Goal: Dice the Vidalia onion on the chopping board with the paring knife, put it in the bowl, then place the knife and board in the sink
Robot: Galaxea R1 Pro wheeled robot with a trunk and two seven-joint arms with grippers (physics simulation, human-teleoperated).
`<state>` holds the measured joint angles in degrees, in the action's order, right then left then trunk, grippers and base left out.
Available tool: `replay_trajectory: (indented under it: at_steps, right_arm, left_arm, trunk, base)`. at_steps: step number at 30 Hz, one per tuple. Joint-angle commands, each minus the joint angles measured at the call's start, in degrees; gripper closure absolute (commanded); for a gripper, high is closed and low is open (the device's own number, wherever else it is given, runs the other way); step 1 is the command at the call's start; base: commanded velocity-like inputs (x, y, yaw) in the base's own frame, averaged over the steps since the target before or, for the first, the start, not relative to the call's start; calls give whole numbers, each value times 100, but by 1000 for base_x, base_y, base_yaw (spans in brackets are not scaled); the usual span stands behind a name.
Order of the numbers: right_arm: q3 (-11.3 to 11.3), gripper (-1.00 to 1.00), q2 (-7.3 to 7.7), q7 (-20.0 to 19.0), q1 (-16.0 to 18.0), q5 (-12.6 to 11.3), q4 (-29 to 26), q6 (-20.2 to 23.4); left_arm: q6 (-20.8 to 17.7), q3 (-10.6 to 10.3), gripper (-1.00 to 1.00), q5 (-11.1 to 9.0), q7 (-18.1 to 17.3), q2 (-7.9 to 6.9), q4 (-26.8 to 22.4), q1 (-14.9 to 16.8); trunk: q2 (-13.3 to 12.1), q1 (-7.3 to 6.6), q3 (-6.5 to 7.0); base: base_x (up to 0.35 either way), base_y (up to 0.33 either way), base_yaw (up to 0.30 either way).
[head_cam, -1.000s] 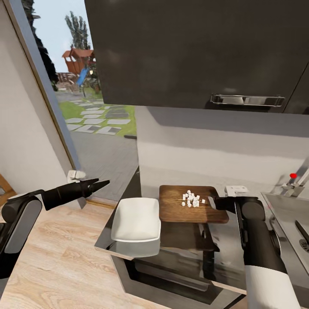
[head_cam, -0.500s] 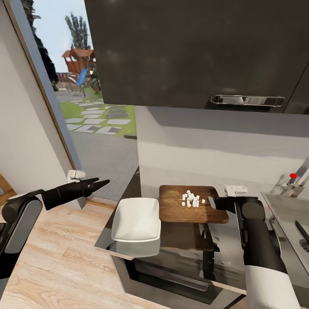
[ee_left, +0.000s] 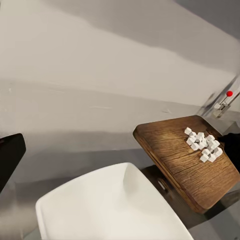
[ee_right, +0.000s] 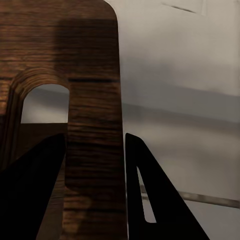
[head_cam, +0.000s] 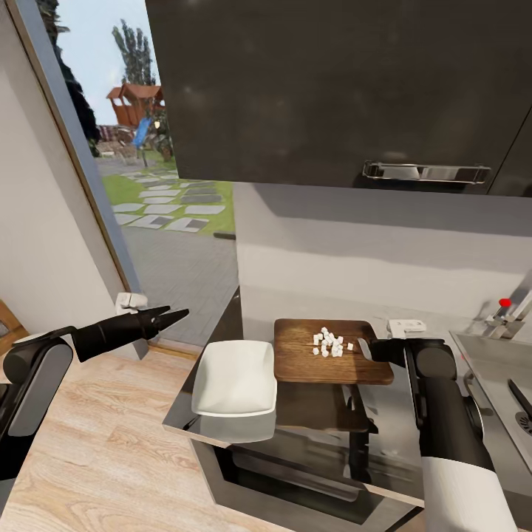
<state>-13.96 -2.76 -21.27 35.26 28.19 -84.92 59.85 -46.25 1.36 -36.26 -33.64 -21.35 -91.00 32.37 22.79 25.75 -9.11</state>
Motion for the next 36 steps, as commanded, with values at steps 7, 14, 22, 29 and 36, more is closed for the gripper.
replay_trajectory:
  at_steps: [7, 14, 22, 29, 36]
  right_arm:
    - [-11, 100, -5, -62, 7, 49, -7, 15]
    - [-11, 100, -5, -62, 7, 51, -6, 15]
    - [-11, 100, -5, -62, 7, 51, -6, 15]
    - [-11, 100, -5, -62, 7, 53, -6, 15]
    - [-11, 100, -5, -62, 7, 49, -6, 15]
  left_arm:
    - [-33, 5, -100, -12, -11, -1, 2, 6]
    - [-33, 5, -100, -12, -11, -1, -1, 6]
    - [-33, 5, -100, -12, -11, -1, -1, 6]
    - [-33, 5, -100, -11, -11, -1, 0, 6]
    - [-33, 5, -100, -12, -11, -1, 1, 6]
  trunk:
    - [13, 4, -12]
    - [13, 4, -9]
    - [13, 4, 12]
    - [13, 4, 34]
    - [13, 4, 60]
  base:
    - [0, 0, 4]
    - [0, 0, 0]
    - [0, 0, 0]
    - [0, 0, 0]
    - [0, 0, 0]
